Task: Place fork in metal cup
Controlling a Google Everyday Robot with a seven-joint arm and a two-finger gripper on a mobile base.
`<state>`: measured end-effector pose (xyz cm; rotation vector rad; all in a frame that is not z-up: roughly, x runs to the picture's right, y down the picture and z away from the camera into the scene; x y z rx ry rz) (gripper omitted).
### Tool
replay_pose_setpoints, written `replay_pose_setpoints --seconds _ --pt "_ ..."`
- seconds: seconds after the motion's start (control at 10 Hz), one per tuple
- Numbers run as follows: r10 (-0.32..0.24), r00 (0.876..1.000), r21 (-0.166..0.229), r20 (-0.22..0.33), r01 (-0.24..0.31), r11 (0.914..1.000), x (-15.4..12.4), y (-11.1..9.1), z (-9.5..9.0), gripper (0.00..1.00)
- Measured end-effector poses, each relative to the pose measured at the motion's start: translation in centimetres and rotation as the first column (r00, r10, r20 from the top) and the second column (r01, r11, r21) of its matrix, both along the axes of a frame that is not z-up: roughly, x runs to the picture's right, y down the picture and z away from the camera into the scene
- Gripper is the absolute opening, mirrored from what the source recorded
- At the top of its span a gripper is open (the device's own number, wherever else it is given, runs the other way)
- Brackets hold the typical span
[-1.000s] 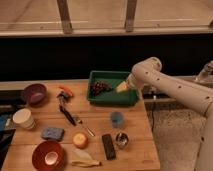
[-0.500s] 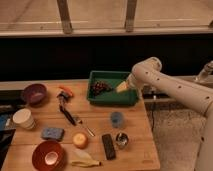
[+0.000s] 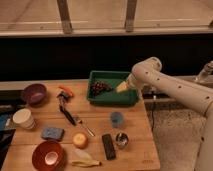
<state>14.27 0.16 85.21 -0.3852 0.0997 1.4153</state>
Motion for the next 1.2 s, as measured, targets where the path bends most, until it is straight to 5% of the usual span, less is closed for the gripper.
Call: replay_pose_setpoints --seconds 0.6,0.9,1.2 --pt "-0.015 1.000 0.002 0.021 0.015 0.9999 -0.6 0.0 -0.1 0.80" --pt "-0.093 0.991 0.028 0.100 0.090 0.9955 -5.7 -1.3 0.0 0.80" --pt "-0.190 0.961 0.081 0.201 0.177 0.9809 -12.9 -2.9 -0.6 0.80"
